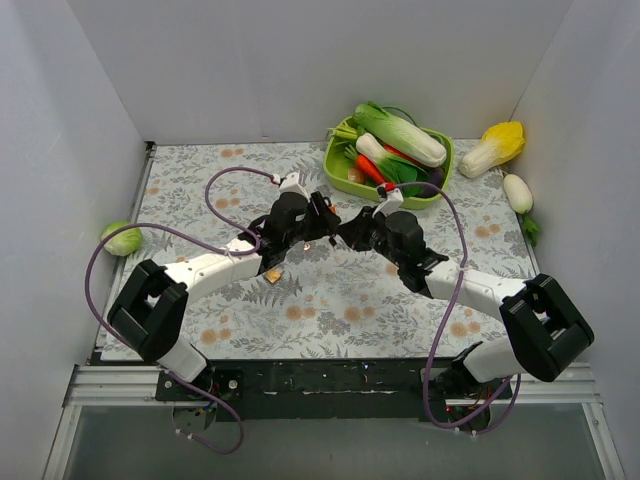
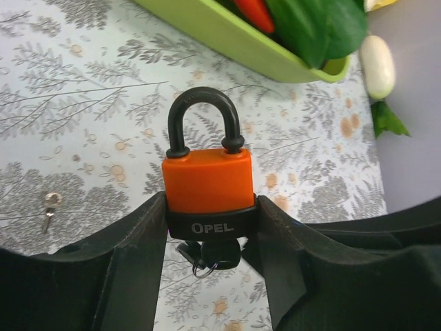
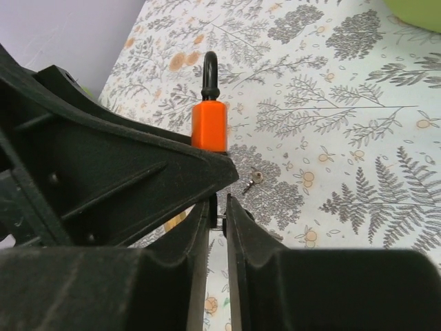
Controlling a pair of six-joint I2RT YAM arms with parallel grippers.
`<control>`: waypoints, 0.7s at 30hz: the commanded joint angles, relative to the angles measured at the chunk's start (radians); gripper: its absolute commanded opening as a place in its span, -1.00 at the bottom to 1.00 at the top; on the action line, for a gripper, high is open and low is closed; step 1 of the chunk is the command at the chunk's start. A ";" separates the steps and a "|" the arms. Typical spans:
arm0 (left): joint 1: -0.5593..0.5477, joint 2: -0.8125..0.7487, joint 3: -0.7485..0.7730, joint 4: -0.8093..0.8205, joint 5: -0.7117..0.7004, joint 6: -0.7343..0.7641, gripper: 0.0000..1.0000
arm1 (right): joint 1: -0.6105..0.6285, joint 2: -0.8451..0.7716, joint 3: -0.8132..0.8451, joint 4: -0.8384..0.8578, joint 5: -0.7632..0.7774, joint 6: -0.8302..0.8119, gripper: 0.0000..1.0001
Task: Unlock with the key
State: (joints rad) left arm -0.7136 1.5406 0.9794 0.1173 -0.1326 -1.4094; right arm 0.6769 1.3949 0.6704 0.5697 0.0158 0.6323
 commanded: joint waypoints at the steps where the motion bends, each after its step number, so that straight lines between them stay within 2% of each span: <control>1: 0.039 0.010 0.025 -0.042 -0.030 0.027 -1.00 | -0.005 -0.017 -0.015 0.004 0.067 -0.013 -0.52; 8: 0.060 0.018 0.012 -0.031 -0.032 0.013 -1.00 | 0.004 -0.005 -0.034 -0.001 0.035 -0.028 -0.33; 11: 0.068 0.015 0.007 -0.024 -0.021 0.004 -1.00 | 0.013 0.003 -0.040 -0.010 0.013 -0.033 -0.19; 15: 0.068 0.000 -0.002 -0.008 0.014 -0.008 -1.00 | 0.016 0.003 -0.064 0.028 -0.066 -0.031 -0.08; 21: 0.066 -0.014 -0.019 0.019 0.073 -0.043 -1.00 | 0.016 0.007 -0.034 0.056 -0.099 -0.062 -0.09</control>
State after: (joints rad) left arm -0.6495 1.5803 0.9699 0.0700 -0.1059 -1.4265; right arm 0.6895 1.3968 0.6109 0.5522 -0.0448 0.6003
